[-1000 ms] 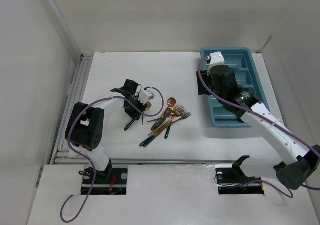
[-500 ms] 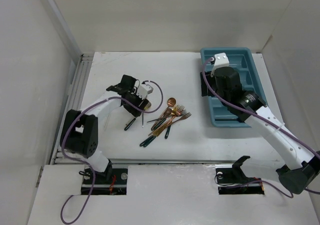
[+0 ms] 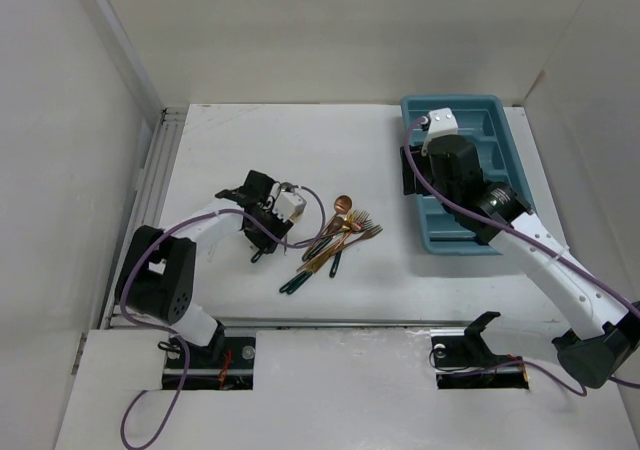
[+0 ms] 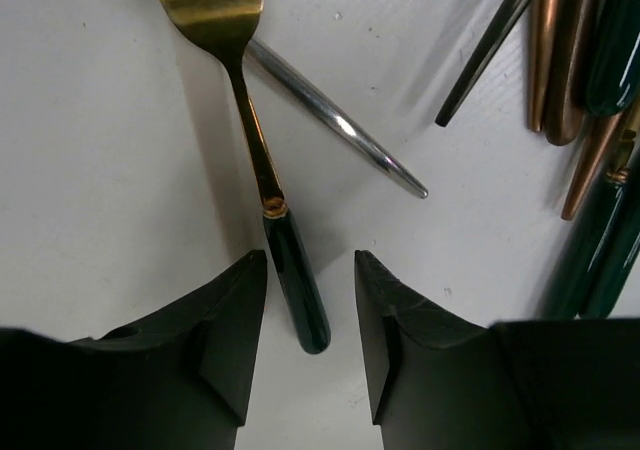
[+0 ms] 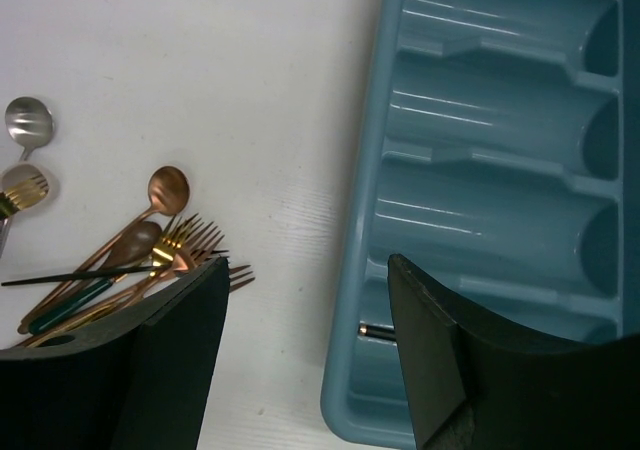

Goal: Sort the eating utensils into containers

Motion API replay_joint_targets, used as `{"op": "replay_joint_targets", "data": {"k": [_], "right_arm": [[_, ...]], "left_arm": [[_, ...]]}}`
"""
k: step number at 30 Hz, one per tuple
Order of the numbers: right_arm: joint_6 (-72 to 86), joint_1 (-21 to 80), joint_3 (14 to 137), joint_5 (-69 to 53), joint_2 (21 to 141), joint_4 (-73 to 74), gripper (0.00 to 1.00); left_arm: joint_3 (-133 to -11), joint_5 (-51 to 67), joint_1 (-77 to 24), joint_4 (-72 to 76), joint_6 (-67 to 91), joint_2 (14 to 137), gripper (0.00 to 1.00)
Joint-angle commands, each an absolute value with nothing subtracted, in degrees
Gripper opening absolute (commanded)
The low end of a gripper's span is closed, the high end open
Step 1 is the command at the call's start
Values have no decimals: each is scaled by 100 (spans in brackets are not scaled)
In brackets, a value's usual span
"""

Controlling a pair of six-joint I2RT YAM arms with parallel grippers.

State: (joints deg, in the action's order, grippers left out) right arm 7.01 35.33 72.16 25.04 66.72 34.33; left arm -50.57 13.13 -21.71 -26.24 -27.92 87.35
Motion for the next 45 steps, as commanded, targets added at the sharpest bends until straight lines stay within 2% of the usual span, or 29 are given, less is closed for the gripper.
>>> {"op": "replay_joint_targets", "data": {"k": [1, 12, 13, 14, 15, 16, 22, 26, 29, 32, 35, 36, 41, 43, 45], "right_arm": [[782, 3568, 7146, 2558, 6496, 3384, 69], [782, 3568, 7093, 2672, 6372, 3437, 69], [782, 3568, 7093, 2672, 6372, 3437, 69], [782, 3568, 7093, 2672, 6372, 3437, 69], [782, 3568, 7093, 2672, 6442, 3437, 69], [782, 3568, 7162, 2672, 6442, 3437, 68], [625, 3568, 7215, 2725, 6495, 3209, 65], [493, 3568, 7277, 2725, 6609, 2910, 65], [422, 3568, 7488, 2672, 6609, 2795, 65], [369, 3219, 7829, 2672, 6609, 2978, 62], [492, 2657, 8408, 3004, 6399, 3434, 61], [492, 2550, 8542, 3154, 6207, 3506, 61], [492, 2417, 8737, 4104, 5380, 3683, 61], [492, 2417, 8412, 4262, 4951, 3735, 61], [492, 2417, 8219, 4490, 4703, 3848, 61]], "left_arm": [[-5045, 1266, -2232, -2418, -2689, 8954, 37], [-4939, 1214, -2364, -2190, -2751, 9166, 34], [-4939, 1213, -2364, -2119, -2699, 9263, 31], [-4939, 1161, -2364, -2118, -2620, 9377, 23], [-5070, 1160, -2364, -2118, -2463, 9587, 9], [-5245, 1160, -2364, -2118, -2374, 9650, 0], [-6159, 1344, -2312, -3098, -2312, 8932, 0], [-7467, 1345, -2312, -4118, -2741, 8588, 0], [-7638, 1345, -2382, -4612, -2996, 8412, 0], [-7935, 1485, -2706, -4230, -2997, 8350, 0], [-8716, 1652, -3400, -2869, -2857, 9067, 0], [-9041, 1713, -3541, -2543, -2761, 9784, 0], [-12388, 1969, -4358, -1285, -2304, 12257, 0], [-12997, 2039, -4578, -603, -2251, 12960, 0], [-13131, 2109, -4824, 76, -2189, 13165, 0]]}}
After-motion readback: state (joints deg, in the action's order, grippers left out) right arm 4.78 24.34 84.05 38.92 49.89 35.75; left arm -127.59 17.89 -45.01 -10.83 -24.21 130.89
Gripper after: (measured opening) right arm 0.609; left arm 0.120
